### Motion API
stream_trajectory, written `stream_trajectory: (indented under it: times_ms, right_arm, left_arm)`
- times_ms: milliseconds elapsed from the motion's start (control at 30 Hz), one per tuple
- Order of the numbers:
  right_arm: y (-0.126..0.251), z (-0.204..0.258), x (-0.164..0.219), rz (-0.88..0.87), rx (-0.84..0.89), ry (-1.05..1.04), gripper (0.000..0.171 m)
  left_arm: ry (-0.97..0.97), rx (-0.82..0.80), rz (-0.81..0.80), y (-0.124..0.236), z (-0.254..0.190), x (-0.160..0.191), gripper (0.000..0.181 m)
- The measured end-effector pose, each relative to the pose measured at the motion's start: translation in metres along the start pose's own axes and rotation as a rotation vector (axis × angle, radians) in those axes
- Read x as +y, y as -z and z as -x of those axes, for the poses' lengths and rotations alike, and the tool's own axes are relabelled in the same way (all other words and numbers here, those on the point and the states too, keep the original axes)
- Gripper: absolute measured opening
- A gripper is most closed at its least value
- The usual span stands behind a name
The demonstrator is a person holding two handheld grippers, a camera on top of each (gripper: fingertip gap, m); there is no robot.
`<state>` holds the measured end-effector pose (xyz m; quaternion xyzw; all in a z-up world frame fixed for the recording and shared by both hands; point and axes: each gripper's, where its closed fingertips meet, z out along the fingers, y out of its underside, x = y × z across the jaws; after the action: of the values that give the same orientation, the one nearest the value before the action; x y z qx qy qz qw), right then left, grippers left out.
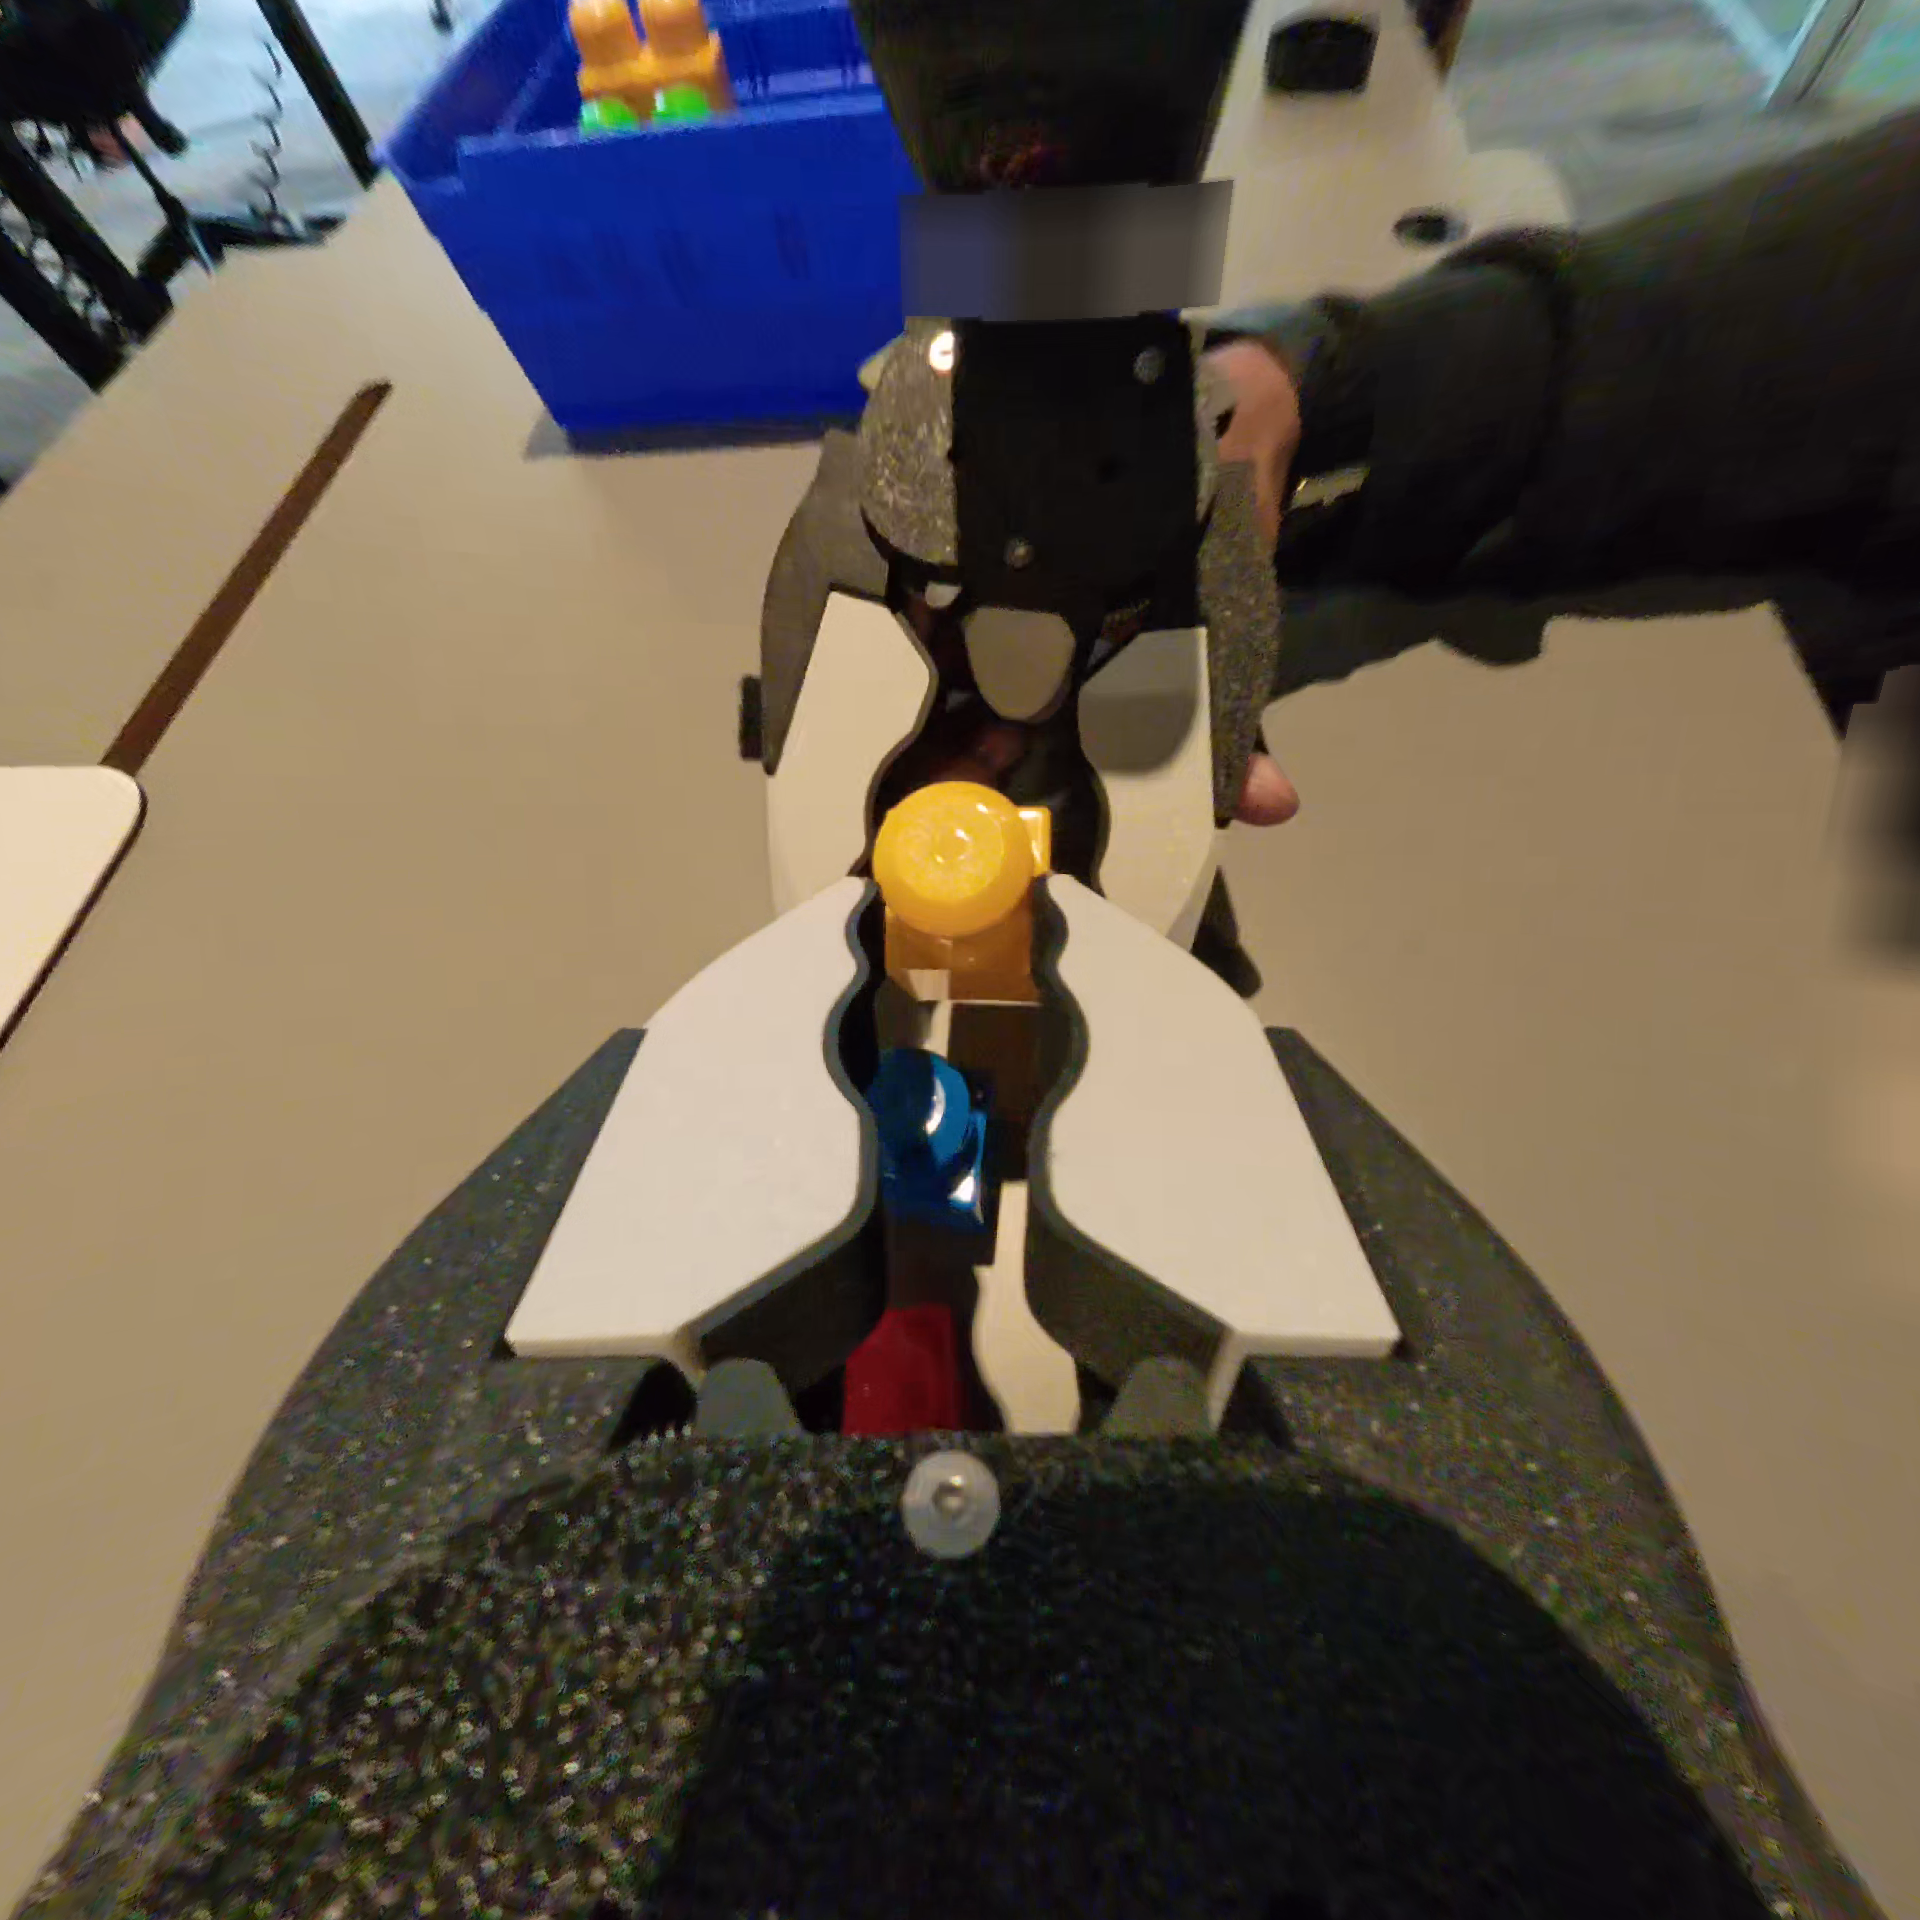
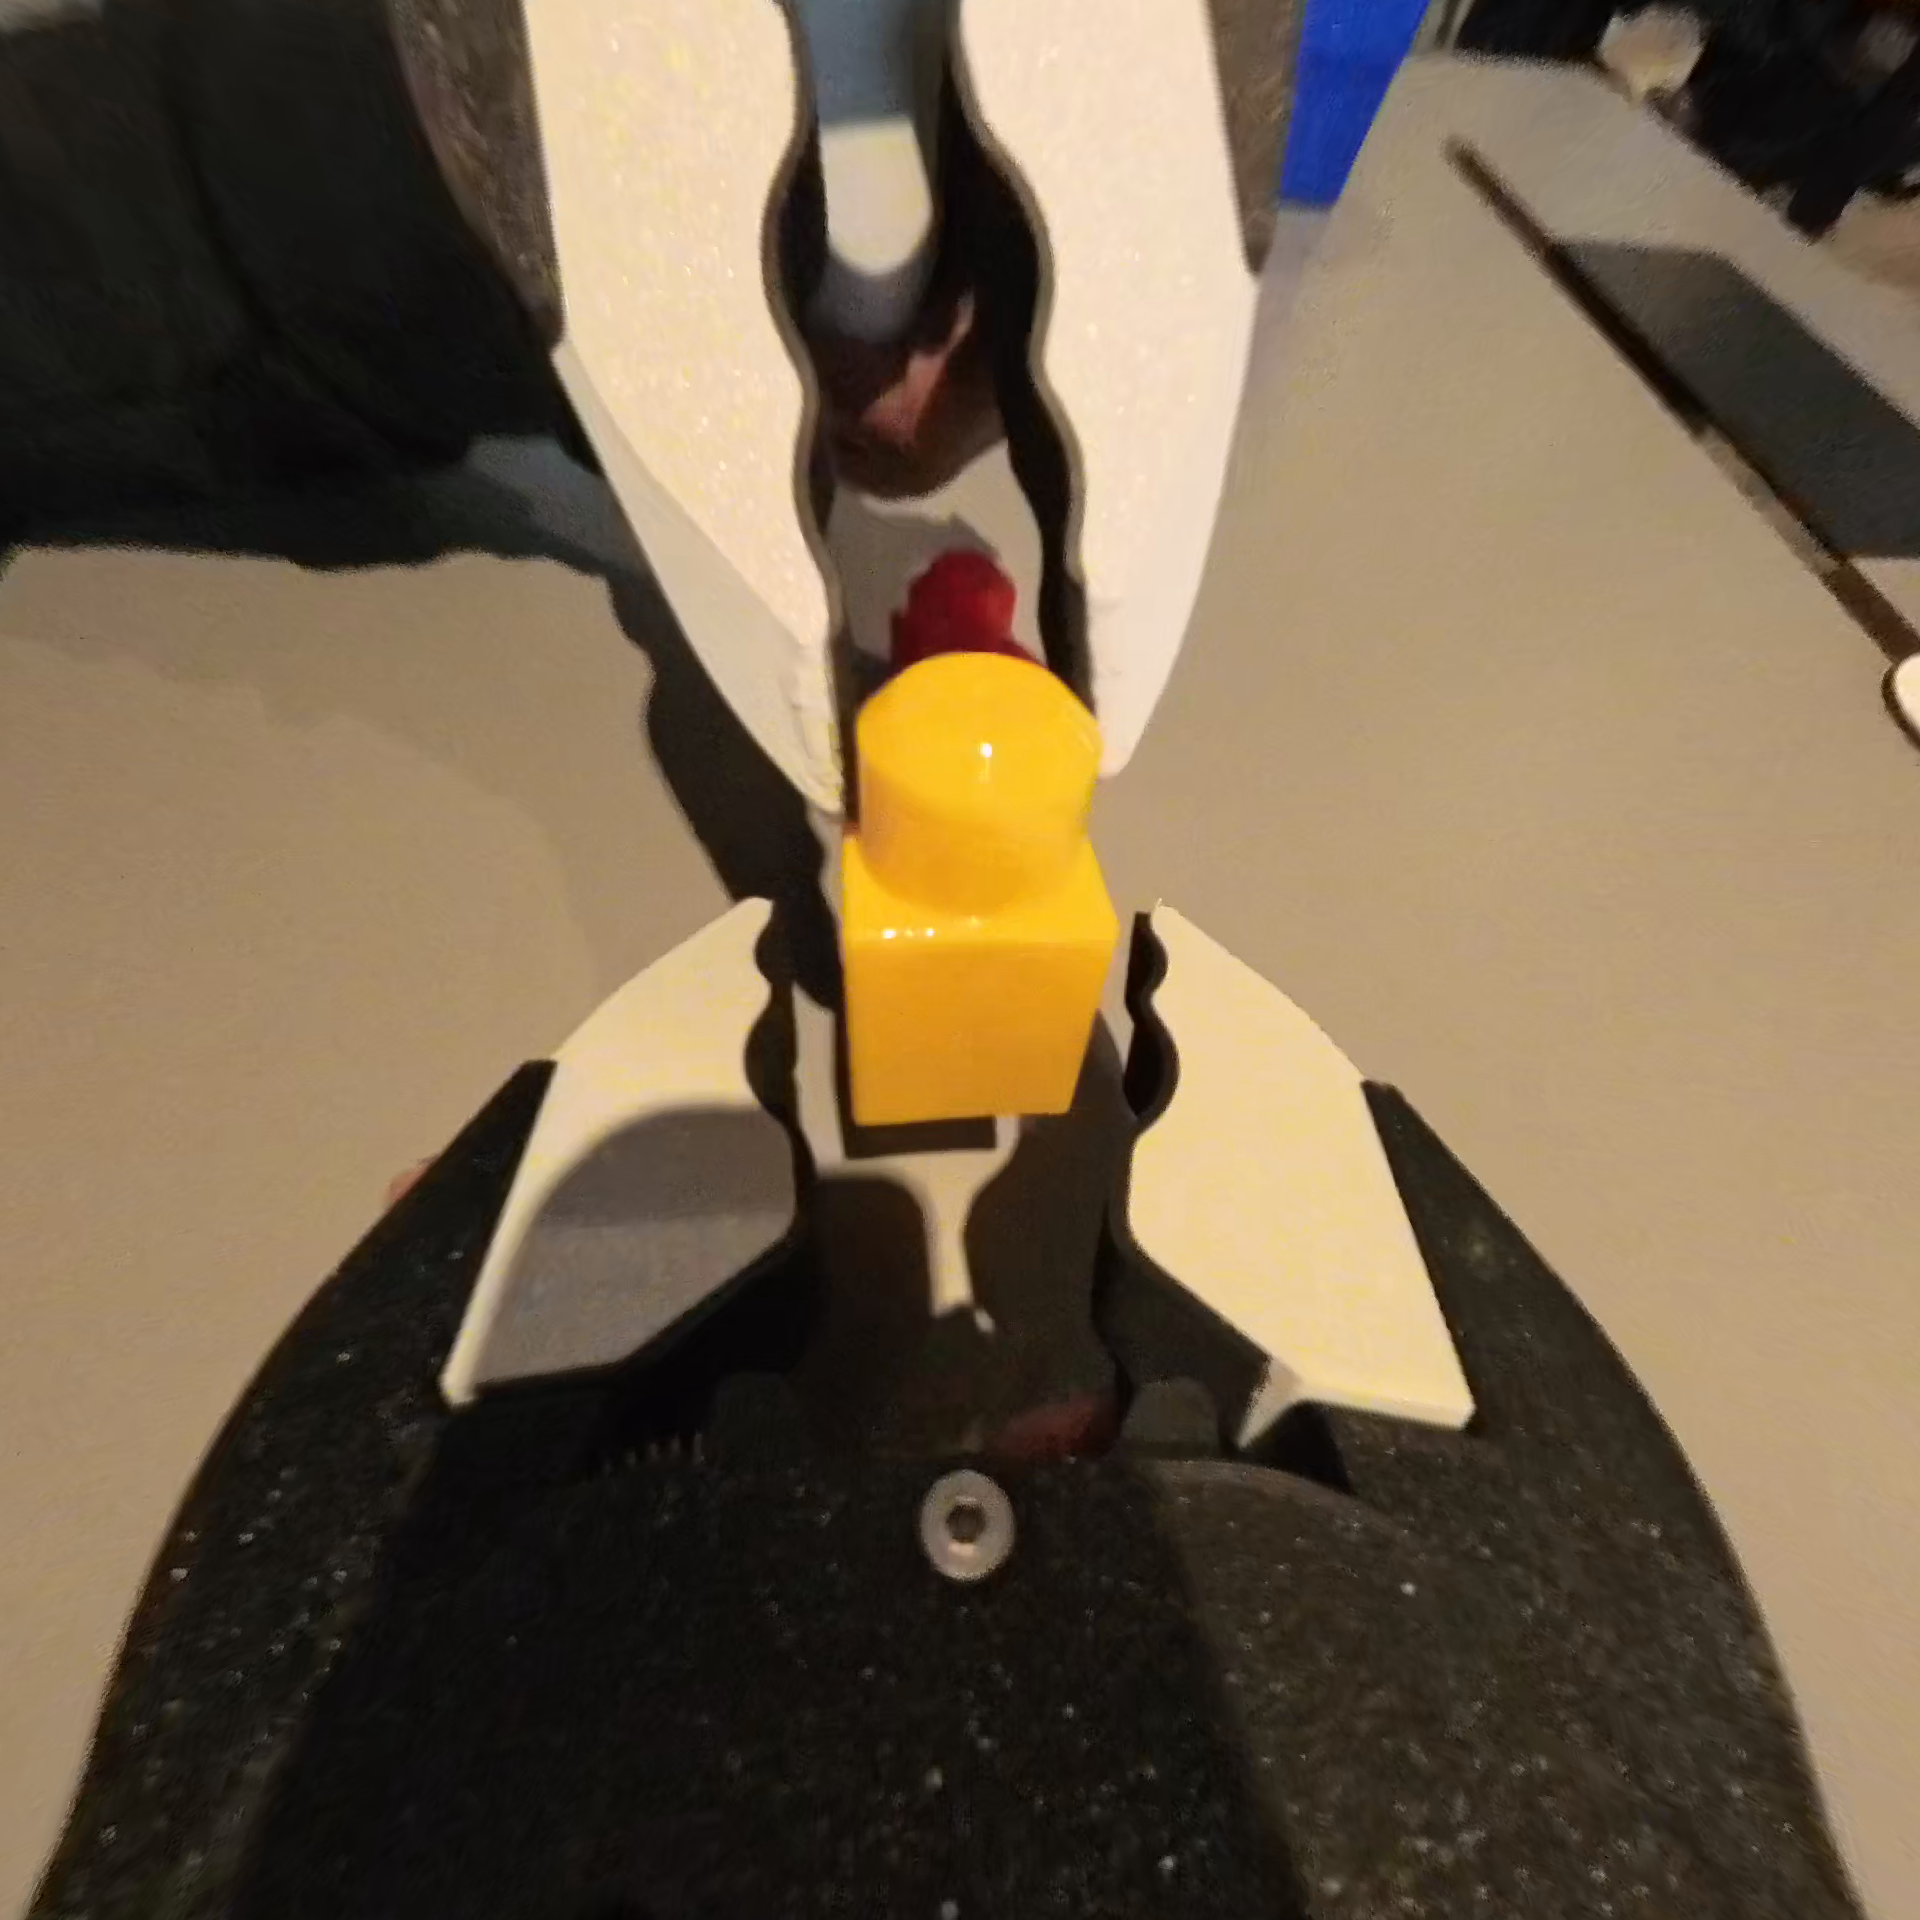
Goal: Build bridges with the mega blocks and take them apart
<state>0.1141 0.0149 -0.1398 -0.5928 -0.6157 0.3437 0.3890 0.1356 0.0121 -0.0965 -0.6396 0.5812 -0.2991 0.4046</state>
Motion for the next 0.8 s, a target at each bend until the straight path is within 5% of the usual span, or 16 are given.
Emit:
stream_trajectory:
  times_ms: [33,800]
  right_arm:
    - [0.003,0.001,-0.006,-0.046,-0.015,-0.018,0.063]
    - [0.004,0.001,-0.011,-0.075,-0.007,-0.027,0.049]
  left_arm:
    - [0.002,-0.001,-0.027,0.002,0.001,-0.003,0.026]
    - [-0.046,-0.041,-0.092,-0.006,-0.003,-0.02,0.026]
